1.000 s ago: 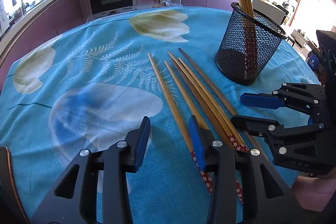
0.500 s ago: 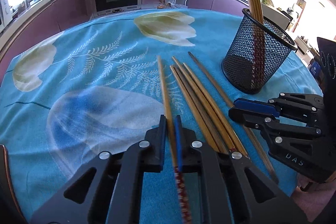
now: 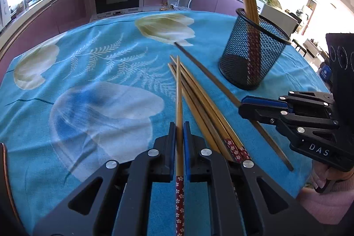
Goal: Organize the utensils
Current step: 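Lift the left tool's chopstick upright toward the cup while the right tool lifts its own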
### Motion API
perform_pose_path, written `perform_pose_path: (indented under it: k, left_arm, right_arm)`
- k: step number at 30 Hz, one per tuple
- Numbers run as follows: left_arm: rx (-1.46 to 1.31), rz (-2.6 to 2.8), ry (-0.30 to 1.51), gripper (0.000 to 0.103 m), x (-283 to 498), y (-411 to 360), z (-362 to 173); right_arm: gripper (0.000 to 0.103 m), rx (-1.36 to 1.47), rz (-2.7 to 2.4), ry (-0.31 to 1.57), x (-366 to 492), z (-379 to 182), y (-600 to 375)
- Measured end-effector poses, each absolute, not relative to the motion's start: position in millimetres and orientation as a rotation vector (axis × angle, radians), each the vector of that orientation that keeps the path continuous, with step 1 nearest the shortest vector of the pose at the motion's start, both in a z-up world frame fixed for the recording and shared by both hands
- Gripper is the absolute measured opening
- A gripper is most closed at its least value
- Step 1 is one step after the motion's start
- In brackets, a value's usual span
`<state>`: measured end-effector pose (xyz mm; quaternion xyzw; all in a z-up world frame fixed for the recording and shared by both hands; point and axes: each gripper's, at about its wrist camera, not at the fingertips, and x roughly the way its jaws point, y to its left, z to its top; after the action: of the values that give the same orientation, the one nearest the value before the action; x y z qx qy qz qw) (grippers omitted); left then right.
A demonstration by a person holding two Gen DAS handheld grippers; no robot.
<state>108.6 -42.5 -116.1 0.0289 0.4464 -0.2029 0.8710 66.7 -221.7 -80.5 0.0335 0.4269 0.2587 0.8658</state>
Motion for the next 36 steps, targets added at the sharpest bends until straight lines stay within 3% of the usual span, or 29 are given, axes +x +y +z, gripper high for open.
perform_pose_path:
  k: [10,14,18,20,36]
  left_arm:
    - [0.106,-0.439,0.955,0.010,114,-46,-124]
    - [0.120,-0.466,0.957,0.021,120,-49,-124]
    - [0.134,-0.457,0.955,0.020,126,-54,-123]
    - [0.134,-0.438,0.956,0.008,128,-55,-123]
    - [0.031,-0.540,0.834,0.007,109,-40,-66]
  right_arm:
    - [0.007,0.021,0.548,0.952,68,-90,-215]
    - [0.007,0.020,0.545,0.953,74,-92,-213]
    - [0.007,0.021,0.545,0.948,77,-91,-212]
    - [0.006,0.024,0.545,0.941,76,-90,-214]
    - [0.006,0.091,0.572,0.762,54,-36,-248]
